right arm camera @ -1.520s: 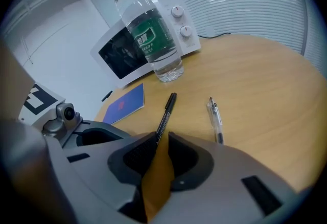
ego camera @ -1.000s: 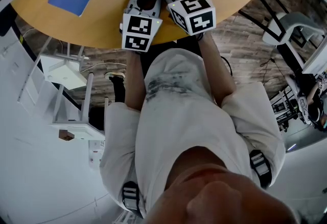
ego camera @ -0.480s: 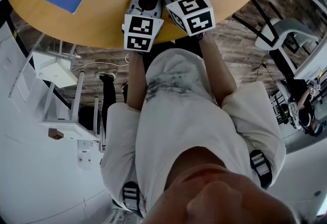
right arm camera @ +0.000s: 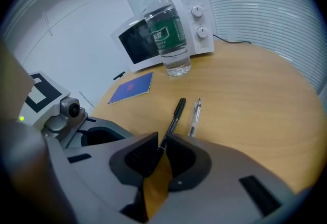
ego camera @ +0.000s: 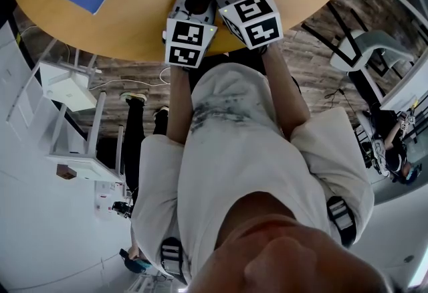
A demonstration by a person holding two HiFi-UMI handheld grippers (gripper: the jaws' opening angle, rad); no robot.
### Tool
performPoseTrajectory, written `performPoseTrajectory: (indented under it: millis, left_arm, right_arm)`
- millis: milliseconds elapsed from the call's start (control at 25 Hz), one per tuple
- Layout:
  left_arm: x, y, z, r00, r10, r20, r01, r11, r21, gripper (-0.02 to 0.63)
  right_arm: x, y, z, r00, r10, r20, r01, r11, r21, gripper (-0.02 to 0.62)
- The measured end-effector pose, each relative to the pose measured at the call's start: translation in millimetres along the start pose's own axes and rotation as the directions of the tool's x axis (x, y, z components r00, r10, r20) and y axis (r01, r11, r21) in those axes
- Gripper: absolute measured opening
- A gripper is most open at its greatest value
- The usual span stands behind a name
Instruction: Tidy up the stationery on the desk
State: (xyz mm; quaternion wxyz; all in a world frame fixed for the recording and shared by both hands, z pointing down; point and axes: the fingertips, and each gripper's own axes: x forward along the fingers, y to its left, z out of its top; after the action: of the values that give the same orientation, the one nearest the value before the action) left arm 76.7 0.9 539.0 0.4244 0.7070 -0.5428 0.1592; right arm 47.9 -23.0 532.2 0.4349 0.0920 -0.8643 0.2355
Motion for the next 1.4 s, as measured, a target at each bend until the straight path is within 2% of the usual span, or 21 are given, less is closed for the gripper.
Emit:
performPoseTrajectory:
  millis: [280,480,640,1120,1400]
  left_arm:
    - [-24,3,7,0.999,0.048,0.011,-0.049,0.998,0.03,0.009]
    - [-57,19,12,0.997,0.065,0.036,-0.068,0.995,0.079,0.009]
    - [-83,35,12,0.997,0.044,0.058,-0.051,0.992,0.113,0.009]
    - [-152,119,10,0.997,-0.004,0.083,-0.014,0.978,0.21,0.009]
    - [-174,176,6,0.998,0.009,0.063,-0.025,0.967,0.254,0.009]
  right_arm:
    - [-21,-2,9,0.999,-0.017,0.043,0.017,1.0,-0.013,0.104]
    - [-21,18,17,0.997,-0.037,0.071,0.038,0.999,-0.013,0.104]
    - [-14,43,26,0.992,-0.07,0.101,0.07,0.998,0.0,0.1]
    - [32,124,61,0.974,-0.13,0.183,0.119,0.99,0.072,0.066]
    - [71,165,86,0.971,-0.119,0.206,0.102,0.991,0.09,0.064]
